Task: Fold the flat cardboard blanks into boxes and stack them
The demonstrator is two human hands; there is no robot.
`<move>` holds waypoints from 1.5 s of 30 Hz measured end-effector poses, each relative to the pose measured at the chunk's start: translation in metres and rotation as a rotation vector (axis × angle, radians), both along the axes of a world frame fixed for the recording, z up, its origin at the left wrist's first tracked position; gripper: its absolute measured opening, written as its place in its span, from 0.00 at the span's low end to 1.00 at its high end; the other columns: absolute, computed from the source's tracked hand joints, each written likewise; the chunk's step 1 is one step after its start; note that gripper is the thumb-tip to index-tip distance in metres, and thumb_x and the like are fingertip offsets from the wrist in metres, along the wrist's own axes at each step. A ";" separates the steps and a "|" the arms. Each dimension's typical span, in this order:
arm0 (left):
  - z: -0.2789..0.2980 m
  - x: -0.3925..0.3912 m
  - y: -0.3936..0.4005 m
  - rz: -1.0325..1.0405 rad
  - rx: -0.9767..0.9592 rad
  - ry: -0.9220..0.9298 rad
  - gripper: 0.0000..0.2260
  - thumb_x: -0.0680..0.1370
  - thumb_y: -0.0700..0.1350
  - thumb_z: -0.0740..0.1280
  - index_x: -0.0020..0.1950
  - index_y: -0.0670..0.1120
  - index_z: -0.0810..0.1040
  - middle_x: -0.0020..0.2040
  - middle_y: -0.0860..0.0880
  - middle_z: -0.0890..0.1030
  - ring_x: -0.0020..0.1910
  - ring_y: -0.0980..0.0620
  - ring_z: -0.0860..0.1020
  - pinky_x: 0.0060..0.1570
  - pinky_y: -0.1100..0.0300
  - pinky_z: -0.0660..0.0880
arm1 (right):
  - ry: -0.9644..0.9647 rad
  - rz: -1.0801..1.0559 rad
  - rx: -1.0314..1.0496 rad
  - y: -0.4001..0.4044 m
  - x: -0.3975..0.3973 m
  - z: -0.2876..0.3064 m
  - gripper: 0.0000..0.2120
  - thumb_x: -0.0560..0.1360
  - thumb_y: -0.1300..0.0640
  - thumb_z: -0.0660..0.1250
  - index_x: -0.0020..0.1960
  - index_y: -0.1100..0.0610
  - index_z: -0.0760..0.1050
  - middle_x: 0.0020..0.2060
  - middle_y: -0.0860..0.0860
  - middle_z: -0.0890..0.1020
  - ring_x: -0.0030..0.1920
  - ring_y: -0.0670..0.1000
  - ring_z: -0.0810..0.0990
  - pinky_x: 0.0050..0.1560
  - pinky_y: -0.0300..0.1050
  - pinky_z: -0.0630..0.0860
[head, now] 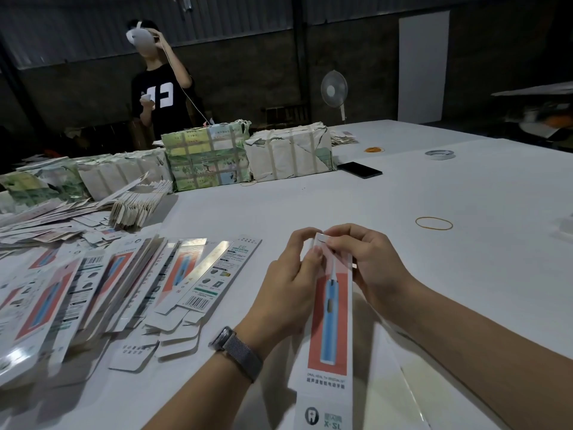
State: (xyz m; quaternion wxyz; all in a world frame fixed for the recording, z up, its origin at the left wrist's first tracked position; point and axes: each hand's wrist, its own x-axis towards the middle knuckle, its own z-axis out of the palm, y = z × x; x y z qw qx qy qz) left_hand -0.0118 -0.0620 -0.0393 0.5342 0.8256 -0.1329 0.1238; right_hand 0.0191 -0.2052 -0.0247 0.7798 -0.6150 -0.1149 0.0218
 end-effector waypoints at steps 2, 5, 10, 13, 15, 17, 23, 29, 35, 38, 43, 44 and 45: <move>0.001 0.000 -0.001 -0.007 -0.013 0.015 0.05 0.84 0.56 0.56 0.57 0.67 0.67 0.41 0.63 0.83 0.40 0.60 0.84 0.36 0.69 0.78 | 0.000 -0.010 -0.004 0.000 -0.001 0.002 0.06 0.77 0.64 0.67 0.43 0.58 0.81 0.35 0.51 0.83 0.34 0.48 0.81 0.35 0.38 0.78; 0.003 -0.002 -0.002 -0.046 -0.084 0.067 0.05 0.83 0.57 0.58 0.58 0.65 0.68 0.43 0.61 0.84 0.40 0.57 0.86 0.36 0.67 0.79 | 0.011 -0.040 0.007 -0.001 -0.003 0.004 0.07 0.77 0.65 0.67 0.41 0.59 0.81 0.34 0.53 0.83 0.33 0.49 0.81 0.36 0.41 0.80; 0.008 -0.004 -0.004 -0.104 -0.177 0.127 0.12 0.79 0.60 0.63 0.61 0.63 0.68 0.44 0.56 0.86 0.41 0.51 0.87 0.37 0.63 0.81 | 0.013 -0.071 -0.022 -0.003 -0.005 0.007 0.07 0.79 0.63 0.66 0.43 0.59 0.81 0.35 0.53 0.83 0.33 0.51 0.82 0.38 0.43 0.82; 0.004 -0.001 -0.001 -0.096 -0.127 0.126 0.08 0.82 0.56 0.60 0.61 0.65 0.67 0.44 0.60 0.85 0.42 0.54 0.86 0.37 0.65 0.80 | 0.022 -0.059 -0.038 -0.001 -0.005 0.007 0.07 0.79 0.63 0.65 0.44 0.59 0.80 0.35 0.53 0.82 0.35 0.52 0.80 0.42 0.46 0.80; 0.001 0.001 0.000 -0.082 -0.085 0.123 0.08 0.82 0.58 0.59 0.60 0.67 0.66 0.44 0.64 0.84 0.42 0.56 0.86 0.37 0.66 0.79 | 0.035 -0.050 -0.035 0.000 -0.005 0.005 0.08 0.79 0.63 0.65 0.43 0.58 0.80 0.35 0.52 0.81 0.35 0.52 0.80 0.42 0.46 0.80; -0.001 0.002 0.001 -0.081 -0.059 0.119 0.08 0.82 0.59 0.58 0.59 0.70 0.65 0.45 0.65 0.83 0.43 0.57 0.86 0.37 0.67 0.79 | 0.037 -0.053 -0.036 0.000 -0.005 0.005 0.08 0.79 0.64 0.65 0.42 0.57 0.80 0.34 0.52 0.81 0.34 0.51 0.79 0.42 0.46 0.79; -0.004 0.005 0.003 -0.109 -0.013 0.120 0.09 0.84 0.58 0.58 0.61 0.71 0.64 0.47 0.62 0.84 0.44 0.55 0.86 0.45 0.59 0.83 | 0.018 -0.087 -0.010 0.000 -0.002 0.006 0.13 0.77 0.66 0.65 0.36 0.56 0.80 0.33 0.51 0.81 0.34 0.51 0.79 0.43 0.49 0.78; 0.001 0.005 0.008 -0.196 -0.006 0.188 0.16 0.84 0.56 0.59 0.71 0.64 0.62 0.47 0.58 0.86 0.46 0.52 0.86 0.51 0.54 0.83 | 0.015 -0.102 -0.017 0.000 -0.001 0.003 0.11 0.78 0.64 0.65 0.39 0.56 0.79 0.31 0.49 0.81 0.32 0.47 0.79 0.36 0.40 0.79; 0.006 0.000 0.008 -0.242 0.008 0.186 0.19 0.78 0.62 0.58 0.68 0.72 0.56 0.49 0.66 0.83 0.48 0.56 0.85 0.48 0.62 0.82 | 0.009 -0.125 -0.026 -0.002 0.002 0.004 0.12 0.79 0.63 0.64 0.38 0.55 0.78 0.32 0.50 0.80 0.32 0.48 0.77 0.36 0.42 0.77; 0.005 0.000 0.007 -0.229 0.008 0.150 0.16 0.80 0.60 0.56 0.66 0.73 0.58 0.50 0.68 0.82 0.49 0.58 0.85 0.47 0.63 0.81 | 0.004 -0.103 -0.044 -0.002 0.003 0.003 0.12 0.78 0.64 0.63 0.39 0.55 0.78 0.32 0.50 0.80 0.32 0.48 0.77 0.38 0.45 0.75; 0.002 0.000 0.008 -0.186 0.001 0.125 0.12 0.85 0.55 0.55 0.64 0.72 0.61 0.48 0.62 0.83 0.45 0.54 0.85 0.45 0.62 0.82 | -0.002 -0.082 -0.054 -0.004 0.004 0.004 0.13 0.79 0.64 0.60 0.40 0.56 0.79 0.32 0.50 0.81 0.31 0.45 0.78 0.31 0.36 0.76; 0.001 0.000 0.007 -0.177 0.002 0.128 0.12 0.85 0.56 0.55 0.64 0.72 0.61 0.47 0.61 0.84 0.44 0.54 0.86 0.44 0.61 0.82 | -0.003 -0.076 -0.057 -0.004 0.004 0.003 0.13 0.79 0.64 0.60 0.40 0.56 0.79 0.32 0.50 0.81 0.31 0.45 0.78 0.31 0.36 0.76; 0.001 0.000 0.007 -0.169 0.007 0.126 0.11 0.84 0.56 0.55 0.64 0.72 0.61 0.46 0.61 0.84 0.44 0.54 0.86 0.43 0.62 0.82 | -0.005 -0.071 -0.061 -0.004 0.004 0.003 0.13 0.79 0.64 0.60 0.40 0.56 0.79 0.33 0.50 0.81 0.32 0.45 0.78 0.32 0.37 0.76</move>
